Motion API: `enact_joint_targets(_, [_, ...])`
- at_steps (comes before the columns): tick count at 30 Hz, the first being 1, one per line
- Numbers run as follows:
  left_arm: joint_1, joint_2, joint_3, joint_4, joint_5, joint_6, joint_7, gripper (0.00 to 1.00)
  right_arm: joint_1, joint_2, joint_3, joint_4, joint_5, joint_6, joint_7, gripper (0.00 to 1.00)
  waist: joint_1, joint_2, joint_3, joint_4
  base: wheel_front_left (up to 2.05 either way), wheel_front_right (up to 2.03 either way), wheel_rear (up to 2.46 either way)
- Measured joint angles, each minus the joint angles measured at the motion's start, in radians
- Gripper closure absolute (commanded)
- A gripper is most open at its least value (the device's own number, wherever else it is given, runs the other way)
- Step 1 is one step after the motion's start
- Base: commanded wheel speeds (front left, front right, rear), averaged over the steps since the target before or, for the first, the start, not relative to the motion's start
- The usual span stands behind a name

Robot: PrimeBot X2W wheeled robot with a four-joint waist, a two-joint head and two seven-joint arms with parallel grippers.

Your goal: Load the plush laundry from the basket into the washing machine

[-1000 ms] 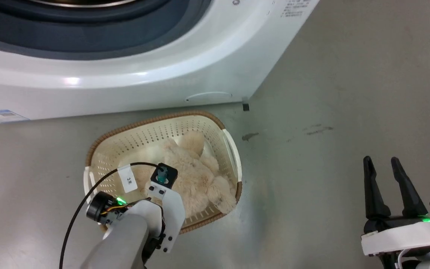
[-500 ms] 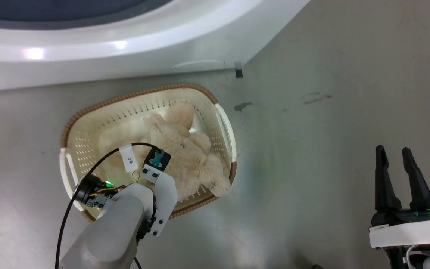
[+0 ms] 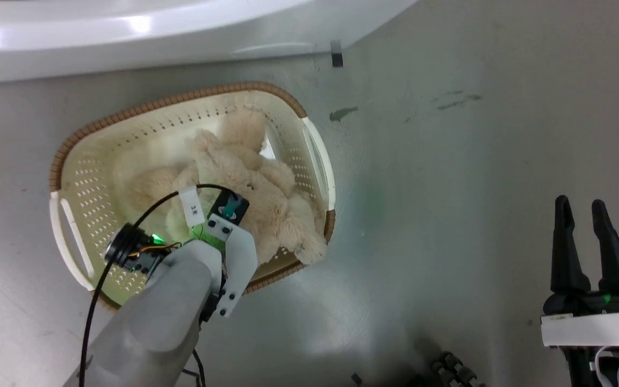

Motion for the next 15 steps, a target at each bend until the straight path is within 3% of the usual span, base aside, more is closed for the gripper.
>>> enact_joint_targets(11, [-0.062,-0.028,-0.044,0.103,-0.063,-0.002,-0.136,1.00,-0.025,0.000,-0.007,0.019,0.026,0.000,-0.021,0.00,0.0000,0.0000,0.020,0.015,0.00,0.00,0.00])
enact_joint_targets(15, [-0.058,-0.076,-0.025,0.136,-0.117,-0.010,-0.208,1.00,-0.034,0.000,-0.007,0.046,0.018,0.000,-0.026,0.00,-0.0001,0.0000,-0.035,0.039,0.00,0.00,0.00])
